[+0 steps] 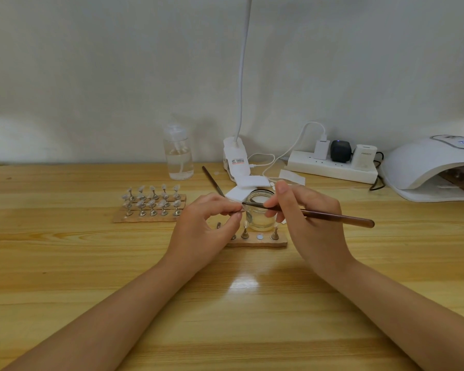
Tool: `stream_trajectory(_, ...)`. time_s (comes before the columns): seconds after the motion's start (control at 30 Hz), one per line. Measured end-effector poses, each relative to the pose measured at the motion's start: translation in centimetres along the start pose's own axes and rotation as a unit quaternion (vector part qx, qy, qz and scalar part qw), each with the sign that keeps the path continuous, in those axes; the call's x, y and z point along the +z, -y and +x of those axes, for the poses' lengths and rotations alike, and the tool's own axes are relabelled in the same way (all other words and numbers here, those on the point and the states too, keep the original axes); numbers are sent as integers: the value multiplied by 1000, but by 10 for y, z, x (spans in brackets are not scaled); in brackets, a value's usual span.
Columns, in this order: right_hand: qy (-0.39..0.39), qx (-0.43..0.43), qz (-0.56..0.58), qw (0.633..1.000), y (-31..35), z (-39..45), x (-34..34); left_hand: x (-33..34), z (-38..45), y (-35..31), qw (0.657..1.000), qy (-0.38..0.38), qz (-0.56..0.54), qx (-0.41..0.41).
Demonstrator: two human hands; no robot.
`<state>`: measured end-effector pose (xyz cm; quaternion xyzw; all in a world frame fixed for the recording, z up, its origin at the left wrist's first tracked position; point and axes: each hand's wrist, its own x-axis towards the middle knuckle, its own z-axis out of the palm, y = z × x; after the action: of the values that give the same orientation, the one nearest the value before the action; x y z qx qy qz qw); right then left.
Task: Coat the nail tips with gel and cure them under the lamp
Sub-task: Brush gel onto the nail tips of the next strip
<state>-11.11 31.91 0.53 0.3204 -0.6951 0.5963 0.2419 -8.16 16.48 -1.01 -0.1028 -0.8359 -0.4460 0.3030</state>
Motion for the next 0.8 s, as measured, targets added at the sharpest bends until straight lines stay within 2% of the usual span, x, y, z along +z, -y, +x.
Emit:
stream_trajectory(0.27,-1,2,-4,1000,-1,0,0,0,0,0,1000,6,-2,-4)
stream_trajectory(0.8,-15,63,49,997,0,-2,-1,0,0,0,1000,-1,-4,-7)
